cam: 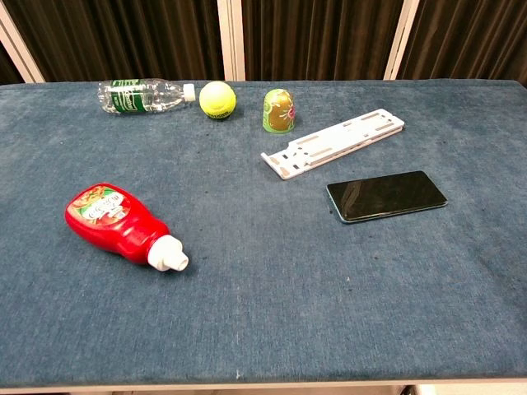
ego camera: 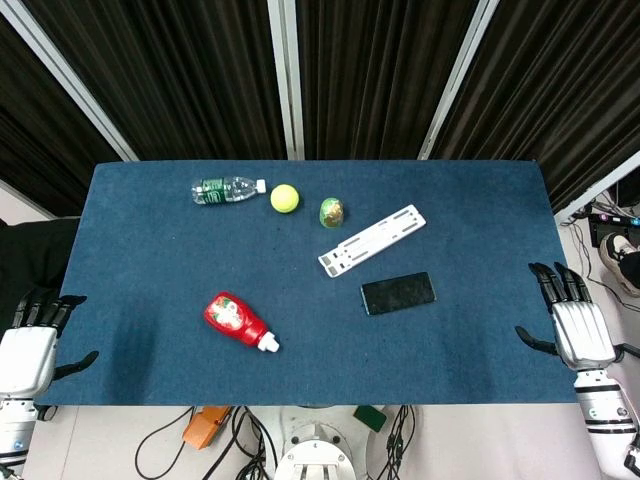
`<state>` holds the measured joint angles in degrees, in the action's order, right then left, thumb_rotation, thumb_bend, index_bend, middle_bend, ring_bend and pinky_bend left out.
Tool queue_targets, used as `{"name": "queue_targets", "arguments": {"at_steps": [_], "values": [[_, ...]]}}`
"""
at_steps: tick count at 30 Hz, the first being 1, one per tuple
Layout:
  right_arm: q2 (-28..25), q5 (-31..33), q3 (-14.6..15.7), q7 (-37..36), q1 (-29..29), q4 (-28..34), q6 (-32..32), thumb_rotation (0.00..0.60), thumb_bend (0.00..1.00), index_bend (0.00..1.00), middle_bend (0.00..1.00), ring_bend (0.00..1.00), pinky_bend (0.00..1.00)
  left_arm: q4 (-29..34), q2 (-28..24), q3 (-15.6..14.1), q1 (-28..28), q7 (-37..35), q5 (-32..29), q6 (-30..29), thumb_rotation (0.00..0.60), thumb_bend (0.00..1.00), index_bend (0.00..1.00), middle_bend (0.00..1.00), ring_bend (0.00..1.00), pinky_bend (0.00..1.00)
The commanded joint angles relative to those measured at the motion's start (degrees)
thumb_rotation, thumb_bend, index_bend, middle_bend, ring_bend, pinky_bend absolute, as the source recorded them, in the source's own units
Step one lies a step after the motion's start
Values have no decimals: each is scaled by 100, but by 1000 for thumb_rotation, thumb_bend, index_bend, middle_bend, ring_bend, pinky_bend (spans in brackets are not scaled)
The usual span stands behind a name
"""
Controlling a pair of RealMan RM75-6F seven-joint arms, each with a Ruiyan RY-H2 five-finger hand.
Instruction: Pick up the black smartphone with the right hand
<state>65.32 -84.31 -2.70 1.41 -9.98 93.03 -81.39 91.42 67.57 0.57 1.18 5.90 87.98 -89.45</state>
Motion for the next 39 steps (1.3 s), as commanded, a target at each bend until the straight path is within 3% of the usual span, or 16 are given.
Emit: {"name": "queue_targets", "arguments": {"at_steps": [1,7,13,20,39], "values": [[42,8,-15,1,-56,5,115,600,334,66,147,0,114,34,-16,11,7,13,-9,9,600,106,208,213,114,0],[313,-93,-40,422,-528,105,819,600,182,71,146,0,112,130,-15,16,31,99,59,3,600,106,208,213,114,0],[1089,227,-303,1153,-1225,-193,1691,600,203,135,136,0,112,191,-48,1,30,163,116,-17,600,106,209,212,114,0],[1886,665,-443,1498,-1734,-687,2358,600,283,189,135,0,112,224,-81,11,-6,143,72,-46,600,106,209,212,114,0],[2450,1400,-504,1747,-2272,-1470,3003,600,314,292,135,0,111,214,-87,52,36,107,20,37,600,106,209,213,114,0]]}}
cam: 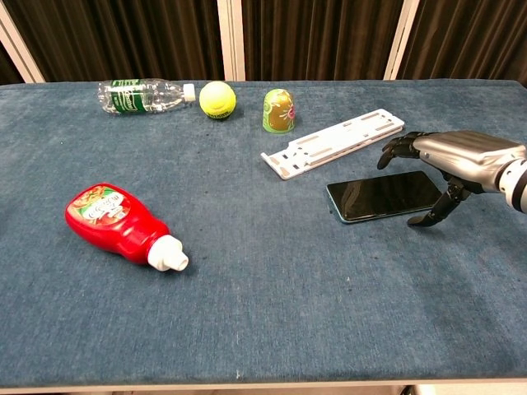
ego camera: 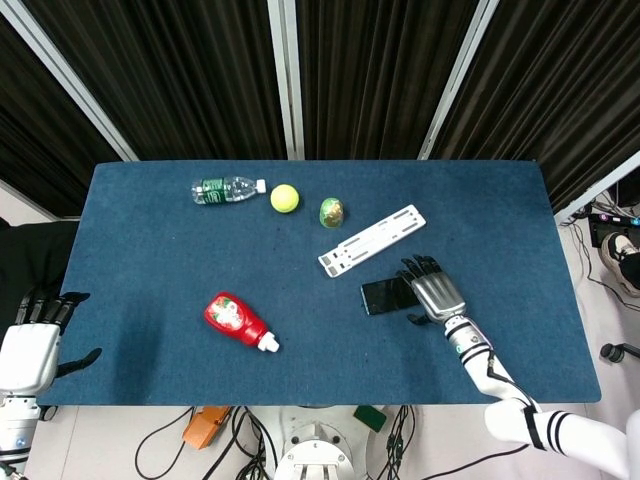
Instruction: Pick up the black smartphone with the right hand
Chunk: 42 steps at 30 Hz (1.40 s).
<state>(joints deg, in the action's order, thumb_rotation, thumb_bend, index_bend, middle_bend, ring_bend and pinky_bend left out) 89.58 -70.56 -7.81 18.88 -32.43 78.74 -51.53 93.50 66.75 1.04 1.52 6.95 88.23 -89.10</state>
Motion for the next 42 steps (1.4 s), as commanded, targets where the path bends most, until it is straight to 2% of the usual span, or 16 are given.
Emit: {"name": "queue_targets", "arguments": {"at_steps": [1,9,14,17,22,24,30,33,38,42], "values": [[33,36,8,-8,-39,-62,24,600,314,293,134,0,111,9,-8,7,3,6,-9,3,600,106,209,213,114,0],[128,131,27,-92,-170,-259,163,600,315,299,134,0,111,39,-4,13,8,36,-30,19,600,106,208,213,114,0],[218,134,77,-102,-258,-406,253,600,367,311,134,0,111,52,-11,16,1,52,-38,8,600,106,208,213,114,0],[253,131,119,-59,-296,-470,289,600,446,328,134,0,111,63,-24,20,-4,54,-41,-2,600,106,208,212,114,0],[220,164,197,79,-354,-484,366,600,646,327,134,0,111,64,-35,20,-18,38,-43,-23,600,106,208,213,114,0],[151,189,212,87,-359,-409,385,600,746,322,134,0,111,58,-40,17,-29,32,-35,-41,600,106,208,212,114,0],[-239,242,313,213,-340,-1,403,600,951,317,134,0,111,46,-46,21,-32,9,-33,-48,600,106,209,212,114,0],[-473,291,392,327,-315,233,411,600,996,332,134,0,111,37,-46,26,-27,2,-38,-41,600,106,208,213,114,0],[-922,532,472,481,-314,715,502,600,1000,354,134,0,112,17,-42,26,-25,-11,-53,-24,600,106,209,213,114,0],[-928,719,388,614,-428,747,501,600,1000,348,135,0,114,20,-32,35,2,0,-44,6,600,106,209,213,114,0]]}}
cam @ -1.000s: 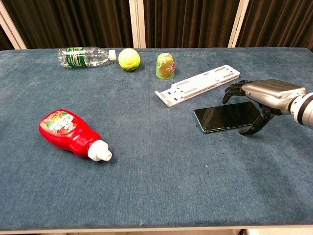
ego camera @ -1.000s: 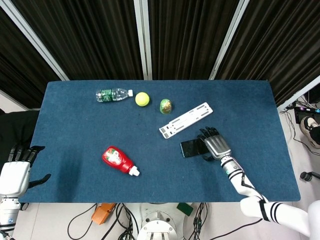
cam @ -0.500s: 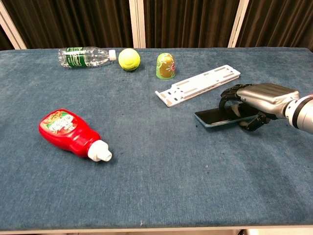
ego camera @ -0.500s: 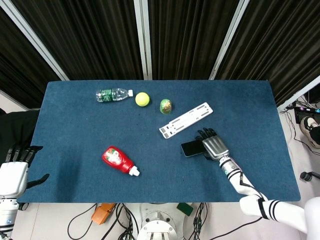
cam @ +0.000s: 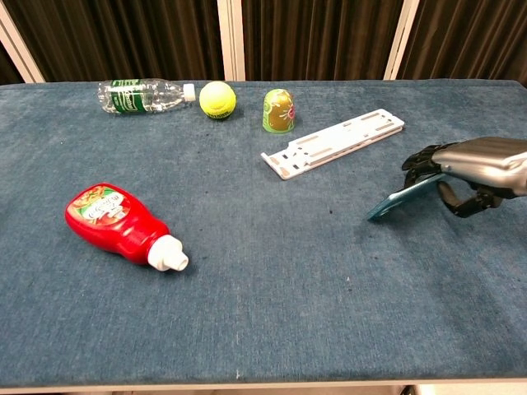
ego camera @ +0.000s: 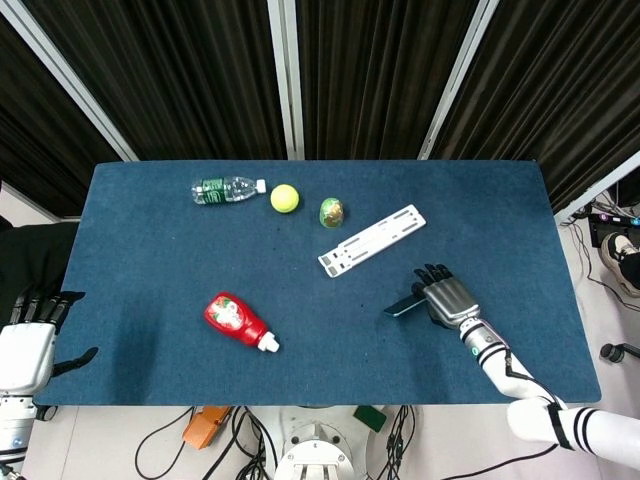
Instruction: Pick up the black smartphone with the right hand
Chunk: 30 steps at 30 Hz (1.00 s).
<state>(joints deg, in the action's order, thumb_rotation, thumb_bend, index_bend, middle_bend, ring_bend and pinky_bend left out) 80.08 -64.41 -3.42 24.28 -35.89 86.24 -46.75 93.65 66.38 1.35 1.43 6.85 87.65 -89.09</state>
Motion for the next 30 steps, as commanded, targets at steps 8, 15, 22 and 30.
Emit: {"name": "queue_targets", "arguments": {"at_steps": [8,15,22,30], "values": [[354,497,-206,310,-435,-305,197,600,1000,253,135,0,120,61,-39,14,1,48,13,-28,600,106,209,212,114,0],[463,826,-289,340,-644,-439,295,600,1000,129,135,0,120,56,-47,6,-6,41,17,-32,600,106,209,213,114,0],[522,912,-319,364,-778,-537,227,600,1000,60,135,0,120,63,-59,19,0,44,37,-53,600,106,208,212,114,0],[378,744,-315,209,-665,-389,-168,600,1000,0,135,0,120,71,-74,33,25,47,36,-28,600,106,209,212,114,0]]}}
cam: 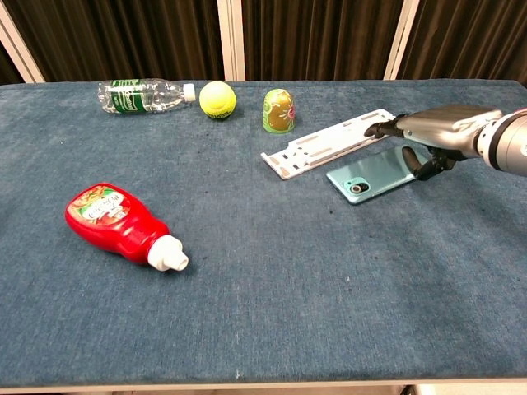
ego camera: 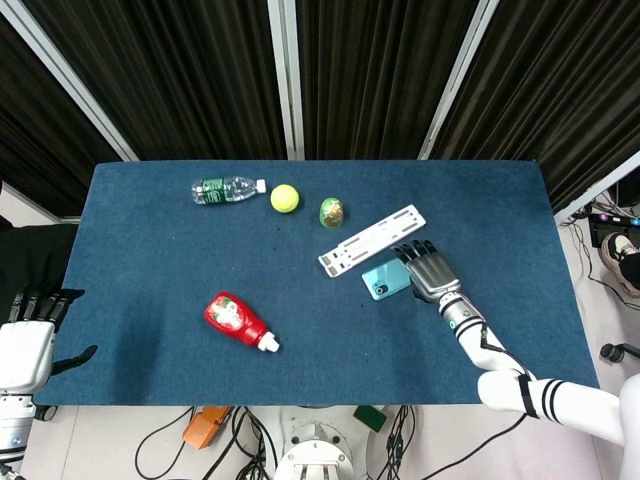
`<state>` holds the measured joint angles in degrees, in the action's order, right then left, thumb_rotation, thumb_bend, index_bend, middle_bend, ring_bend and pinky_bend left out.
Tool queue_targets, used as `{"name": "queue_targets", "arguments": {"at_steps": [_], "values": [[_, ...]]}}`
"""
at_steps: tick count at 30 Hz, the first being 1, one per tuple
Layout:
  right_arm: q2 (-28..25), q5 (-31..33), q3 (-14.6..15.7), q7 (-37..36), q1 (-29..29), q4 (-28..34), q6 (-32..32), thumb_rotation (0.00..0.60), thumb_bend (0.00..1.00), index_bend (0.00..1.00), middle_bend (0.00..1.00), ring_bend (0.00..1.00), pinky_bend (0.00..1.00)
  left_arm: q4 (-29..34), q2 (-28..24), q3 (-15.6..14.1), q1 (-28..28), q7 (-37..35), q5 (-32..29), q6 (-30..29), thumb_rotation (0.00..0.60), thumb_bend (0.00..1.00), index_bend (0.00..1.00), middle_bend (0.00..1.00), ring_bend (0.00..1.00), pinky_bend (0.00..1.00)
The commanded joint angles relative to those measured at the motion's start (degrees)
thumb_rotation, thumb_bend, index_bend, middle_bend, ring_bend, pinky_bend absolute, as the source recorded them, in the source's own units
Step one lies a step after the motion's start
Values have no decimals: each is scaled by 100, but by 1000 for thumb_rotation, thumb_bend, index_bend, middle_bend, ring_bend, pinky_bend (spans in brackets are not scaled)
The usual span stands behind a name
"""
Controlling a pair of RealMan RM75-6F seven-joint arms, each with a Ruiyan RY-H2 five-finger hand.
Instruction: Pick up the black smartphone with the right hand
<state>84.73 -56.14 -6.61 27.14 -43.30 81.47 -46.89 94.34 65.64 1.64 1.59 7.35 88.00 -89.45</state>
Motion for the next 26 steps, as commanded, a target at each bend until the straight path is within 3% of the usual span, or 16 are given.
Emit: {"name": "queue_targets", "arguments": {"at_steps": [1,5,7,11,12,15,21,26], "values": [[-142,-135,11,-117,126,147,-246,600,1000,0,135,0,120,2,1,7,15,-6,4,14,600,106,209,212,114,0],[-527,-517,87,-317,503,566,-924,600,998,0,134,0,119,-8,8,19,51,-8,5,56,600,106,209,212,114,0],[-820,-819,174,-497,800,869,-1391,600,946,0,134,0,118,-14,9,24,62,-15,5,65,600,106,209,212,114,0],[-1376,-1294,390,-933,1460,1334,-2274,600,595,0,132,0,117,-26,9,30,65,-39,-9,66,600,106,208,213,114,0],[-1482,-1381,439,-1031,1585,1412,-2414,600,470,0,127,0,117,-31,11,29,66,-44,-11,69,600,106,208,213,114,0],[-1879,-1615,619,-1406,2169,1578,-3091,600,298,0,106,0,105,-42,15,17,59,-42,-30,82,600,106,208,213,114,0],[-2233,-2035,851,-2032,3000,1605,-4002,600,259,0,90,0,75,-31,43,-7,35,-34,-43,75,600,106,208,213,114,0],[-2300,-2295,884,-2128,3191,1589,-4119,600,259,0,90,0,65,-30,94,-24,36,-11,-31,85,600,106,209,213,114,0]]}}
